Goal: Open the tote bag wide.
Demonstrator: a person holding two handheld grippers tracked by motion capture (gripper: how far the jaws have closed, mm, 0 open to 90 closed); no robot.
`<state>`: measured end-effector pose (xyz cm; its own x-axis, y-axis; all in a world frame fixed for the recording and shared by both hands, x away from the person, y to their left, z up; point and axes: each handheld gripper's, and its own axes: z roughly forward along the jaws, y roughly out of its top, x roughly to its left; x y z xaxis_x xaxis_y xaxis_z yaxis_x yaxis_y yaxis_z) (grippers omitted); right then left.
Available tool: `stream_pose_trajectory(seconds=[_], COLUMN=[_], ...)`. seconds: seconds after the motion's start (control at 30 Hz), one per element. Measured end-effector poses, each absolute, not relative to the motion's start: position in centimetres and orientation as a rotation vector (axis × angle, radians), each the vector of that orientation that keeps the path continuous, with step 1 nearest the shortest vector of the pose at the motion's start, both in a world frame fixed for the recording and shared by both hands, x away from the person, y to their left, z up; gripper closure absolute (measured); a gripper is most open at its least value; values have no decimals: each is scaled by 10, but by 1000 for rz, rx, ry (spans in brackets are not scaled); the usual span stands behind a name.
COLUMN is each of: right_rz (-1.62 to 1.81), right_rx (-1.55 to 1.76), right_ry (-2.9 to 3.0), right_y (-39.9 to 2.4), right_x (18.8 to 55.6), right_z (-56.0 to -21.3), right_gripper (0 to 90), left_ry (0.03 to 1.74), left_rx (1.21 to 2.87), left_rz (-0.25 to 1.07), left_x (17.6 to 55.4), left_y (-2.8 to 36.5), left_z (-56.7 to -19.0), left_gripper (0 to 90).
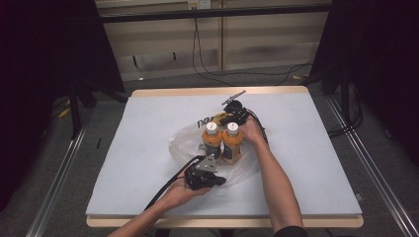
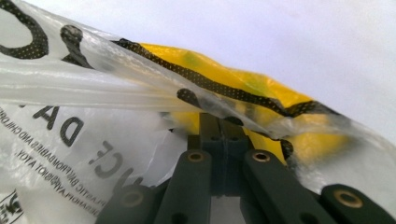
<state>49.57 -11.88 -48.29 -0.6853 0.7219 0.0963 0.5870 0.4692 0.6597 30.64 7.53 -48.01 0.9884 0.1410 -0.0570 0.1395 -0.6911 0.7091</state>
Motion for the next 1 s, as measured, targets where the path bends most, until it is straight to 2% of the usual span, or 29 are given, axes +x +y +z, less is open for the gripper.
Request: stream_pose_trajectory(seconds=[0.23, 0.37, 0.6, 0.73, 1.0], right_rz=[979, 947, 903, 916, 1075], right_rx=[1148, 1159, 1180, 1194, 1143], right_ry=[2502, 2444, 2440, 2509, 2540], right_y=[-115, -114, -110, -111, -127], right_x=[502, 504, 507, 503, 483], right_z=[-482, -483, -481, -477, -460], right_gripper=[900, 900, 900, 900, 900], left_ry=[180, 161, 177, 189, 229], left_rx=[2322, 2346, 2326, 2339, 2257], left_rz=[-41, -11, -41, -41, -43], left_x=[301, 296, 298, 301, 308], left_y=[76, 75, 75, 76, 81], left_z=[-481, -479, -480, -478, -465], left_gripper=[900, 900, 900, 900, 900])
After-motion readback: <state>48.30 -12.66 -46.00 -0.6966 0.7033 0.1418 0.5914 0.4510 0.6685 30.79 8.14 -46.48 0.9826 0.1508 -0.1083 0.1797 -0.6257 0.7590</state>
